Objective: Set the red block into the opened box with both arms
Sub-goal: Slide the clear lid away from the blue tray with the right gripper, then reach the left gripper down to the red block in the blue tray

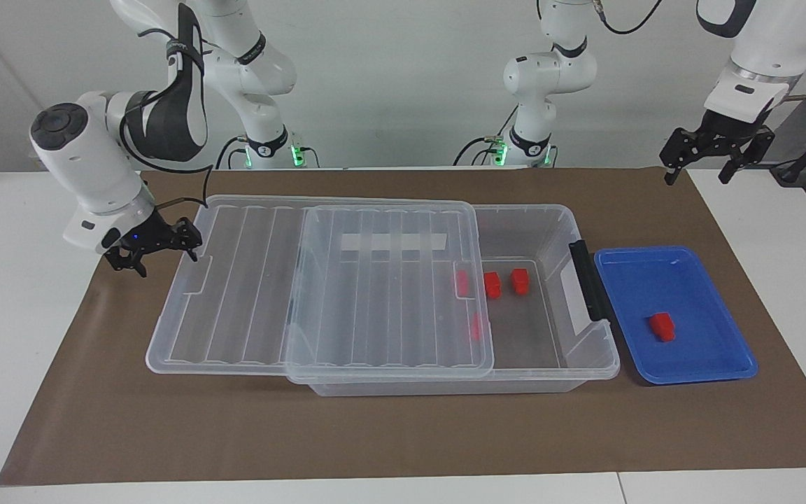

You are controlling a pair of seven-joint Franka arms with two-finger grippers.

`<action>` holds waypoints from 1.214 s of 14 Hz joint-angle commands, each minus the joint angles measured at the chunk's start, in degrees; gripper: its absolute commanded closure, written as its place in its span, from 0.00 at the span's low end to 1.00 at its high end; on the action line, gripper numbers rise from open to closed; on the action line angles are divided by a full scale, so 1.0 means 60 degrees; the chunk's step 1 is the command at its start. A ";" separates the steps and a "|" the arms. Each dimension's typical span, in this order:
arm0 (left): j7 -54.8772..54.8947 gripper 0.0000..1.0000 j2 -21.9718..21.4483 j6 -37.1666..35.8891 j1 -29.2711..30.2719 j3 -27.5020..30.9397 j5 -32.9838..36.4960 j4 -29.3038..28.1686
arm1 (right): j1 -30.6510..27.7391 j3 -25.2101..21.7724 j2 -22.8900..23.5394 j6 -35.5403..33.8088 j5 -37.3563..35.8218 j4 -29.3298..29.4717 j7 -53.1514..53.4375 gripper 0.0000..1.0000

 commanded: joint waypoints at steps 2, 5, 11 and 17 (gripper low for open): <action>-0.0116 0.00 0.0810 0.1007 0.0247 -0.0080 0.0061 -0.0104 | -0.0195 0.0078 -0.0115 -0.0162 -0.0085 -0.0047 -0.0315 0.00; -0.0029 0.00 0.1441 0.2104 0.0539 -0.0080 0.0061 -0.0483 | -0.0209 0.0020 -0.0115 -0.0176 -0.0085 -0.0047 -0.0506 0.00; -0.0127 0.00 0.2015 0.4523 0.0686 -0.0080 0.0032 -0.2094 | -0.0400 -0.0024 -0.0101 -0.0103 -0.0114 -0.0033 -0.0725 0.00; -0.0482 0.00 0.3052 0.5415 0.0922 -0.0080 0.0032 -0.2125 | -0.0313 -0.0010 -0.0144 -0.0176 -0.0099 0.0011 -0.0551 0.00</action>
